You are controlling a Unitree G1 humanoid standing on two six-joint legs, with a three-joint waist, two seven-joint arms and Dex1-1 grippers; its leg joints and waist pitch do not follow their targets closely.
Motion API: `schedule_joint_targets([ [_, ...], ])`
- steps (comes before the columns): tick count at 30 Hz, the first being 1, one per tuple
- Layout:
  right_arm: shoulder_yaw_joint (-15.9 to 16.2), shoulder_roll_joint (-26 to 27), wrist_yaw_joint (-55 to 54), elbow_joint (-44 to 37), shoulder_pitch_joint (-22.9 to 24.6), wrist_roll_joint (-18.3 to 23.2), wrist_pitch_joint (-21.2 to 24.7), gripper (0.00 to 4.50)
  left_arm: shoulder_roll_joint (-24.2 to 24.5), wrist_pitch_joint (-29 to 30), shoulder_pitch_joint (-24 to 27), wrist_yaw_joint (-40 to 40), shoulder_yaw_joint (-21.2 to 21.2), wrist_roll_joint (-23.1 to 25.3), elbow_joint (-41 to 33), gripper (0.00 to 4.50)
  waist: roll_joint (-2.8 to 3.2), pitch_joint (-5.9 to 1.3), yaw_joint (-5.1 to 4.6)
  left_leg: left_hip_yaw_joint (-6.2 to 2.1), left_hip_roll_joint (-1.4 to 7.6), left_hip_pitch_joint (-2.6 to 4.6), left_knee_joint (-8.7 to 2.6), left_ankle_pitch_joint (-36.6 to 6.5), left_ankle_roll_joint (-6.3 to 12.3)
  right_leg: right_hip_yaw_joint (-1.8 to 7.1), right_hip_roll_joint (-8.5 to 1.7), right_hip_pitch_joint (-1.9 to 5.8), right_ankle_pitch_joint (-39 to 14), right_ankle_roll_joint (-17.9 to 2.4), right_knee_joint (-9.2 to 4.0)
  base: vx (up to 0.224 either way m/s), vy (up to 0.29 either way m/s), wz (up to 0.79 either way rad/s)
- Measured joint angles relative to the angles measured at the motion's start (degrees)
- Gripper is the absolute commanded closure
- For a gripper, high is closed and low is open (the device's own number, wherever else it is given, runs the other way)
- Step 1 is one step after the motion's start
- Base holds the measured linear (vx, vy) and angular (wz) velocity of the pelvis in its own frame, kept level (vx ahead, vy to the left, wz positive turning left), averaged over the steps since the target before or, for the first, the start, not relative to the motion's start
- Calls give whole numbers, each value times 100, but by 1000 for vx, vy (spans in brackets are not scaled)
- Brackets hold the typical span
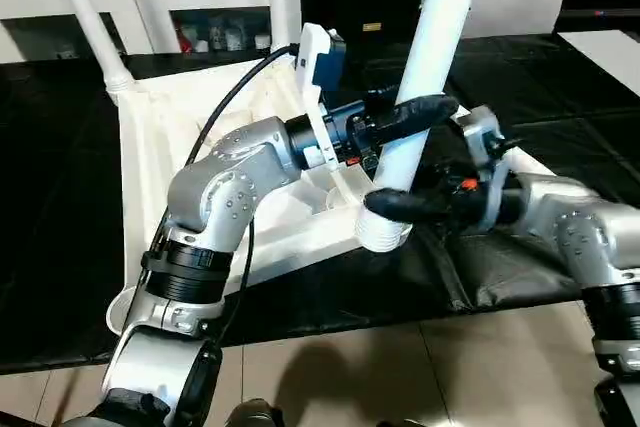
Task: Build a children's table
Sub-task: Pick table leg
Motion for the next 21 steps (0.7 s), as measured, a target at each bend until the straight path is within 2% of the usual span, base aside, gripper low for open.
schedule_joint_targets([
  [3, 34, 74, -14, 56, -4, -1, -12, 122, 0, -7, 0, 0, -35, 30, 0, 268, 0, 0, 0, 0, 0, 0, 0, 0, 0, 0, 0, 0, -5, 8, 0, 0, 0, 0],
  [4, 35, 81, -14, 81, -7, -1, -12, 147, -1, -7, 0, -1, -48, 35, 0, 268, 0, 0, 0, 0, 0, 0, 0, 0, 0, 0, 0, 0, -5, 8, 0, 0, 0, 0],
  [5, 35, 81, -14, 94, -8, -8, -12, 153, -1, -7, 0, -1, -59, 44, 0, 268, 0, 0, 0, 0, 0, 0, 0, 0, 0, 0, 0, 0, -4, 7, 0, 0, 0, 0],
  [7, 35, 82, -10, 97, -25, -70, -19, 155, 3, -9, 0, -1, -85, 76, 0, 268, 0, 0, 0, 0, 0, -1, 0, 0, 0, 0, 0, 0, -1, 1, 0, 0, 0, 0],
  [9, 35, 82, -2, 96, -42, -96, -43, 194, 1, -12, 0, -1, -111, 80, 0, 268, 0, 0, 3, 0, 0, 0, 0, 0, 0, 0, 0, 0, 2, -3, 0, 0, 0, 0],
  [13, 62, 86, 39, 96, -41, -96, -62, 203, 6, -32, 10, 0, -126, 112, 0, 268, 0, 0, 3, 0, 0, -1, 0, 0, 0, 0, 0, 0, 3, -4, 0, 0, 0, 0],
  [14, 65, 86, 39, 97, -41, -97, -62, 228, 6, -35, 10, -1, -132, 120, 0, 268, 0, 0, 3, 0, 0, -1, 0, 0, 0, 0, 0, 0, 3, -5, 0, 0, 0, 0],
  [21, 114, 87, 65, 93, -41, -134, -165, 250, 6, -39, 13, 10, -143, 137, 7, 268, 0, 0, 3, 0, 0, 0, 0, 0, 0, 0, 0, 0, 3, -5, 1, 0, 0, 0],
])
